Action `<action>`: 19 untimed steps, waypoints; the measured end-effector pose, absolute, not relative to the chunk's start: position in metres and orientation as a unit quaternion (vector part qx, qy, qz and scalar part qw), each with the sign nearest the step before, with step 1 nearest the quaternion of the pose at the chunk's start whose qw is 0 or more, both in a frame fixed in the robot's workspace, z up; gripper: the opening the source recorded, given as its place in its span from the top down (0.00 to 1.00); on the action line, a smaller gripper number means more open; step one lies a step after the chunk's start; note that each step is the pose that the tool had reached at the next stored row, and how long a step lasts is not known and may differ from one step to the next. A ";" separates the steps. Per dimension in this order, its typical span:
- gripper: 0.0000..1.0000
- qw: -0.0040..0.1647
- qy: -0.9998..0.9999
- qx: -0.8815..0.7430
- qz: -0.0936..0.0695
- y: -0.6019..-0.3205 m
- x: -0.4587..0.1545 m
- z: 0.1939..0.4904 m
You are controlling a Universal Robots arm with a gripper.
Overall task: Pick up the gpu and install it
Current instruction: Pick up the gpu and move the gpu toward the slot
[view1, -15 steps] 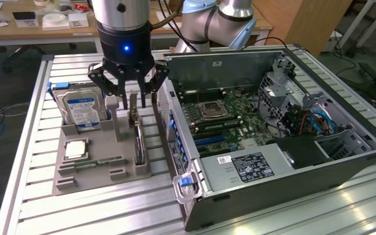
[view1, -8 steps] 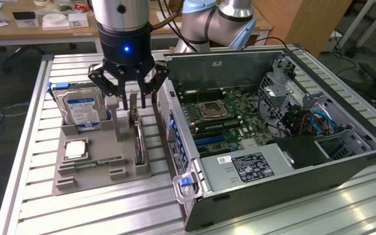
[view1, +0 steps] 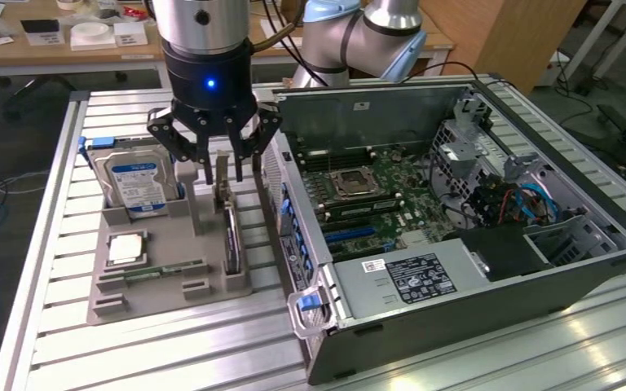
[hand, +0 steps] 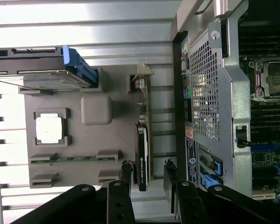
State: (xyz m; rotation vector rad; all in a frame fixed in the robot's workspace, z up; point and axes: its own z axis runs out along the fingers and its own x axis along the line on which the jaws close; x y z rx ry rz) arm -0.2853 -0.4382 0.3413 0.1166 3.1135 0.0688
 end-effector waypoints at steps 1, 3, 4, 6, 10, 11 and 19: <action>0.58 0.013 0.999 0.037 0.022 -0.438 -0.285 0.341; 0.58 0.013 0.999 0.037 0.022 -0.438 -0.285 0.341; 0.58 0.013 0.999 0.037 0.022 -0.438 -0.285 0.340; 0.58 0.013 0.999 0.037 0.022 -0.438 -0.285 0.340; 0.58 0.013 0.999 0.037 0.022 -0.438 -0.285 0.339; 0.58 0.013 0.999 0.037 0.022 -0.438 -0.285 0.339; 0.58 0.013 0.999 0.037 0.022 -0.438 -0.285 0.337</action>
